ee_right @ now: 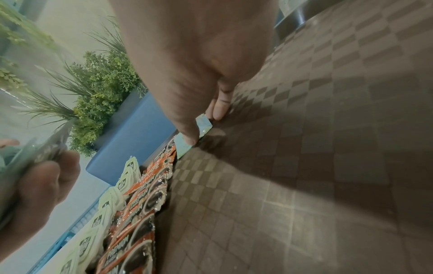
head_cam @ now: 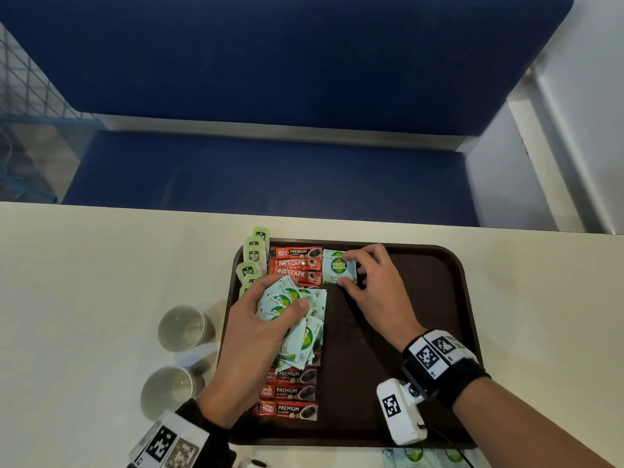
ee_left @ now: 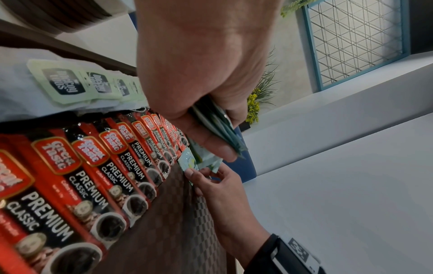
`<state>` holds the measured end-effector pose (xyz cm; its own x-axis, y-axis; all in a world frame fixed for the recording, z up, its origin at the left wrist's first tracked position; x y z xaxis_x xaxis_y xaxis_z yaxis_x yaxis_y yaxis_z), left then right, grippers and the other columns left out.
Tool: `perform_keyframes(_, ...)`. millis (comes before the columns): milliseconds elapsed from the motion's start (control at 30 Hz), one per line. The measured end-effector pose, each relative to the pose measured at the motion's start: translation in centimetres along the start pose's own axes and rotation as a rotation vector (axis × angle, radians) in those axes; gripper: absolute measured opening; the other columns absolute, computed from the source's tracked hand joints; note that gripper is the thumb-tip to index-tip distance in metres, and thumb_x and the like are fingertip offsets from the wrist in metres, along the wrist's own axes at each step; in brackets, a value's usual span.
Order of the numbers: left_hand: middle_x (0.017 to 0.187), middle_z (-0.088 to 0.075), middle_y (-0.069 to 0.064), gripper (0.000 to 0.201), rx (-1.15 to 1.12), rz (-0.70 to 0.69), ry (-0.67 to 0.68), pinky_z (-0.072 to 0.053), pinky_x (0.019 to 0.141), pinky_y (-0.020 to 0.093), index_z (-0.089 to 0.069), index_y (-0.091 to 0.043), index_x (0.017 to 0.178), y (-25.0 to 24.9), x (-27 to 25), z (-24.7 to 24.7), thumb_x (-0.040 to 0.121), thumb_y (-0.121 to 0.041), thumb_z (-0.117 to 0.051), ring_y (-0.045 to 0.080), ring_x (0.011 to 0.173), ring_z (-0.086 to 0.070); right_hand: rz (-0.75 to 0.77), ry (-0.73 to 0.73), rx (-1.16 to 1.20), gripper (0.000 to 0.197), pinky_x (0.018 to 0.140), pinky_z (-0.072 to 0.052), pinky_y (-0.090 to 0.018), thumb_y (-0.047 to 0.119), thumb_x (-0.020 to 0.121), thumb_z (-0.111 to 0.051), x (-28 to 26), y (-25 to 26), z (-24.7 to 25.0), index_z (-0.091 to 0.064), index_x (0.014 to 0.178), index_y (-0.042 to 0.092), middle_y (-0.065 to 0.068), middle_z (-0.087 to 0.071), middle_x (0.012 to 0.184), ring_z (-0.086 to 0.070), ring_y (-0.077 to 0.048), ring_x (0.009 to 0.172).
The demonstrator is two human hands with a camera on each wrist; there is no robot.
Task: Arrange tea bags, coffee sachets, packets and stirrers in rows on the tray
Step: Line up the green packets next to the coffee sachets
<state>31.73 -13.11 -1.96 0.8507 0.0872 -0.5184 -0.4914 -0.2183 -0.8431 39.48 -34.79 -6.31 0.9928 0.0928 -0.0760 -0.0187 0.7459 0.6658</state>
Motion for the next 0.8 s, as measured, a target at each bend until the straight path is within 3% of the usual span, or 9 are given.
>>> perform_keyframes(133, 0.110, -0.083, 0.007, 0.044, -0.002, -0.008, -0.004, -0.066, 0.082, 0.047, -0.068, -0.024, 0.127, -0.1, 0.1, 0.0, 0.088, -0.010, -0.084, 0.031, 0.096, -0.083, -0.001, -0.005, -0.033, 0.039, 0.092, -0.049, -0.018, 0.026, 0.095, -0.081, 0.1, 0.2, -0.1, -0.065, 0.131, 0.027, 0.012, -0.046, 0.129, -0.052, -0.004, 0.111)
perform_keyframes(333, 0.111, -0.083, 0.008, 0.046, -0.007, -0.012, -0.003, -0.065, 0.089, 0.054, -0.068, -0.024, 0.128, 0.0, 0.1, 0.0, 0.088, -0.010, -0.084, 0.034, 0.097, -0.082, -0.011, -0.001, -0.024, 0.037, 0.090, -0.052, -0.020, 0.028, 0.095, -0.081, 0.0, 0.6, 0.3, -0.066, 0.128, 0.027, 0.012, -0.046, 0.128, -0.052, -0.003, 0.106)
perform_keyframes(467, 0.111, -0.083, 0.008, 0.045, -0.015, -0.020, 0.012, -0.064, 0.090, 0.054, -0.068, -0.025, 0.128, -0.2, 0.1, -0.3, 0.089, -0.012, -0.083, 0.033, 0.097, -0.082, -0.049, -0.064, 0.190, 0.021, 0.079, -0.050, -0.011, 0.032, 0.098, -0.077, -1.0, 2.6, 2.5, -0.071, 0.117, 0.028, 0.012, -0.057, 0.118, -0.061, -0.003, 0.093)
perform_keyframes(500, 0.111, -0.083, 0.008, 0.043, -0.012, -0.027, 0.017, -0.064, 0.089, 0.054, -0.068, -0.025, 0.127, -0.3, 0.1, -0.4, 0.089, -0.012, -0.083, 0.033, 0.097, -0.082, -0.082, -0.023, 0.319, 0.017, 0.079, -0.051, -0.014, 0.035, 0.099, -0.075, -1.4, 3.2, 2.8, -0.073, 0.114, 0.028, 0.011, -0.064, 0.113, -0.065, -0.005, 0.091)
perform_keyframes(567, 0.111, -0.083, 0.008, 0.040, 0.008, -0.052, 0.021, -0.065, 0.089, 0.053, -0.068, -0.025, 0.125, -0.5, 0.3, -0.7, 0.090, -0.013, -0.083, 0.033, 0.097, -0.082, -0.212, 0.214, 0.638, 0.017, 0.080, -0.056, -0.025, 0.037, 0.103, -0.070, -2.6, 4.6, 2.3, -0.077, 0.114, 0.026, 0.003, -0.075, 0.109, -0.071, -0.011, 0.093)
perform_keyframes(633, 0.111, -0.082, 0.007, 0.039, 0.025, -0.087, 0.018, -0.065, 0.088, 0.051, -0.069, -0.024, 0.124, -0.8, 0.5, -1.1, 0.090, -0.012, -0.083, 0.031, 0.098, -0.082, -0.271, 0.393, 0.766, 0.018, 0.080, -0.060, -0.030, 0.030, 0.103, -0.070, -3.9, 5.7, 1.7, -0.079, 0.116, 0.023, -0.001, -0.079, 0.109, -0.074, -0.016, 0.093)
perform_keyframes(800, 0.114, -0.082, 0.001, 0.038, 0.063, -0.139, 0.071, -0.067, 0.088, 0.043, -0.068, -0.022, 0.125, -1.7, 0.6, -2.6, 0.091, -0.011, -0.082, 0.023, 0.103, -0.081, -0.330, 0.315, 0.720, 0.012, 0.076, -0.059, -0.031, 0.018, 0.097, -0.078, -3.6, 4.6, 2.1, -0.080, 0.109, 0.018, -0.005, -0.081, 0.104, -0.076, -0.018, 0.091)
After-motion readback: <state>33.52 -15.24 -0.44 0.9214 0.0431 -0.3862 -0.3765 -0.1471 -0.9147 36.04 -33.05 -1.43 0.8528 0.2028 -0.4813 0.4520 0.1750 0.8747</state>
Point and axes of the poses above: each hand's wrist, its own x-axis towards the middle knuckle, its own z-axis out of the back of the hand, y = z × x, the point moved 7 cm from there along x, towards the middle knuckle
